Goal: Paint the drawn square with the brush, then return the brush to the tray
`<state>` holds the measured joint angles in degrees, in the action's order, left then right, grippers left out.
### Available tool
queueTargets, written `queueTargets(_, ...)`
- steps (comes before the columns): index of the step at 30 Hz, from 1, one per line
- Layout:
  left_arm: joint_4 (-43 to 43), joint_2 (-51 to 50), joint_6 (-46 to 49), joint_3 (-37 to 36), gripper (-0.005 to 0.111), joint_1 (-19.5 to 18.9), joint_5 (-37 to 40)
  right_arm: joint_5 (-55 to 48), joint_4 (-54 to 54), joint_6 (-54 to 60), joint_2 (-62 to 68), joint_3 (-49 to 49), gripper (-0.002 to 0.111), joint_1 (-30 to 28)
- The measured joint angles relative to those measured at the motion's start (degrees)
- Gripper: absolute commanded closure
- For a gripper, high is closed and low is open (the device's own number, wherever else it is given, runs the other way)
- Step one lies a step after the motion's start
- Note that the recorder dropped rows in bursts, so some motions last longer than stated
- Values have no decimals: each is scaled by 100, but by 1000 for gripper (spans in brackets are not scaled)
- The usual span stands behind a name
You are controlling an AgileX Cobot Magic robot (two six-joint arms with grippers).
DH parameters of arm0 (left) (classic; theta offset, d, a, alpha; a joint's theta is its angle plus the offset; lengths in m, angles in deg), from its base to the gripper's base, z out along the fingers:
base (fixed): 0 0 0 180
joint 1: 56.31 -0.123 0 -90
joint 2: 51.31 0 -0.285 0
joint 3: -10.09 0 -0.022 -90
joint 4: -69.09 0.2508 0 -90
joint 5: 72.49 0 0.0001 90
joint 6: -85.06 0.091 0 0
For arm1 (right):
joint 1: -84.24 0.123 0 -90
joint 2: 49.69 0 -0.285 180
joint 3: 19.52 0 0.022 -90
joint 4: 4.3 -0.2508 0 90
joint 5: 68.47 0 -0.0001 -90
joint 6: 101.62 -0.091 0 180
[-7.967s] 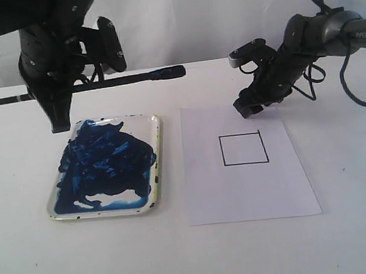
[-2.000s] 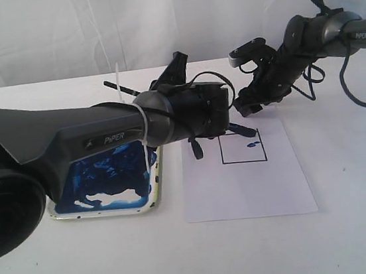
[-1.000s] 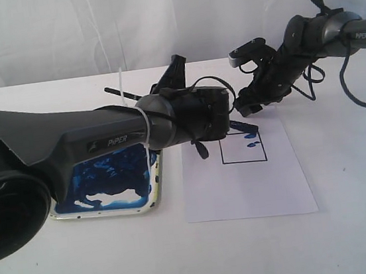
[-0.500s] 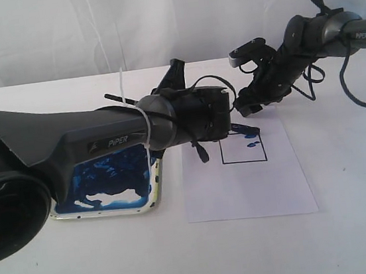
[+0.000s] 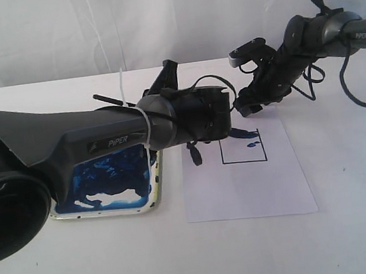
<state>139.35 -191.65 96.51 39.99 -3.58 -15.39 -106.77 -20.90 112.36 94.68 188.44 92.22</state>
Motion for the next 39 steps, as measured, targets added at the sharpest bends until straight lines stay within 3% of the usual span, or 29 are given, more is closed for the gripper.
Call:
queueTargets(26, 21, 0, -200, 0, 107, 0, -274, 0, 11, 0, 0, 0, 48, 0)
queueTargets(39, -117, 0, 30, 0, 107, 0, 266, 10, 11, 0, 0, 0, 48, 0)
